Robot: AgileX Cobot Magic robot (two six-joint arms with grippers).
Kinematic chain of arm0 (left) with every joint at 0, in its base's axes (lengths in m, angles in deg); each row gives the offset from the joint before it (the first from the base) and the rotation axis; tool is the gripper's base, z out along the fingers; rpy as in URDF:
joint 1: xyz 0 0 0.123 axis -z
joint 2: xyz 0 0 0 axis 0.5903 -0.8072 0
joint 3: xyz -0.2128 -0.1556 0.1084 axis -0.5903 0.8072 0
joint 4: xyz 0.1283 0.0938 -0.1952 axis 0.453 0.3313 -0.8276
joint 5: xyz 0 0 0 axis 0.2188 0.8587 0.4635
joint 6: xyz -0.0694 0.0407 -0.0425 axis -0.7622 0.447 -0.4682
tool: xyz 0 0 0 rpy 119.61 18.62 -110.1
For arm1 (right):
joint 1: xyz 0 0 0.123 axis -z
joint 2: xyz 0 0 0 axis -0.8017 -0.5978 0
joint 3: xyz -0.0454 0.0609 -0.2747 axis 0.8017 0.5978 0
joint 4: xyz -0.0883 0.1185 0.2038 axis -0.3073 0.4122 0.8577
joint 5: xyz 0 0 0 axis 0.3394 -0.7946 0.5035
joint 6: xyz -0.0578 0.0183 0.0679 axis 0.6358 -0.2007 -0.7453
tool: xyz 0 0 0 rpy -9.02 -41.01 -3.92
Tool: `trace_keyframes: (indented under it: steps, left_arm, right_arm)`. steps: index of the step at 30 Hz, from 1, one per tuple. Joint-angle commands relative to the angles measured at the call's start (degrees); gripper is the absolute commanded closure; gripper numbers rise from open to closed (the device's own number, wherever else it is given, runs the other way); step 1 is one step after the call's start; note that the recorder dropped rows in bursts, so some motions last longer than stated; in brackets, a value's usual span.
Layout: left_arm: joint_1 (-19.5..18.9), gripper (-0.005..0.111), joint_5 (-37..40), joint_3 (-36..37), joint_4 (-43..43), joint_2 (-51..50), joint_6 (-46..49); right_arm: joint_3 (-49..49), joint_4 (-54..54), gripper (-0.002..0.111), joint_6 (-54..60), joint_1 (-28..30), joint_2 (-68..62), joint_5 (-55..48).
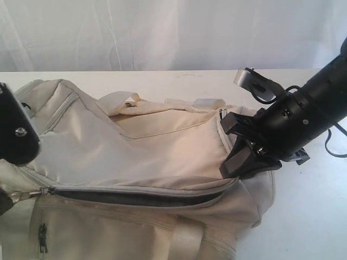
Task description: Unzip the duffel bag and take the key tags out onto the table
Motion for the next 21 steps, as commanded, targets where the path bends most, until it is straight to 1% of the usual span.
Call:
trace_keyframes:
  steps: [1,14,18,21]
  left_arm:
    - [0.2,0.107,4.7,2.3,1.7,4.6,-2.6]
    - [0.2,0.107,5.5,2.8,11.5,11.5,-7.4]
    - [0.2,0.107,5.5,5.9,13.2,12.4,-8.6]
    - [0.2,0.107,5.5,8.6,15.3,13.3,-12.1]
  right_arm:
    - [0.2,-3.0,0.108,1.7,0.7,0.4,1.3]
    - [0.2,-4.7,0.108,1.7,0.7,0.4,2.9]
    - [0.2,-4.7,0.108,1.7,0.7,0.4,3.2]
    - [0.2,-4.7,0.108,1.7,0.7,0.4,3.2]
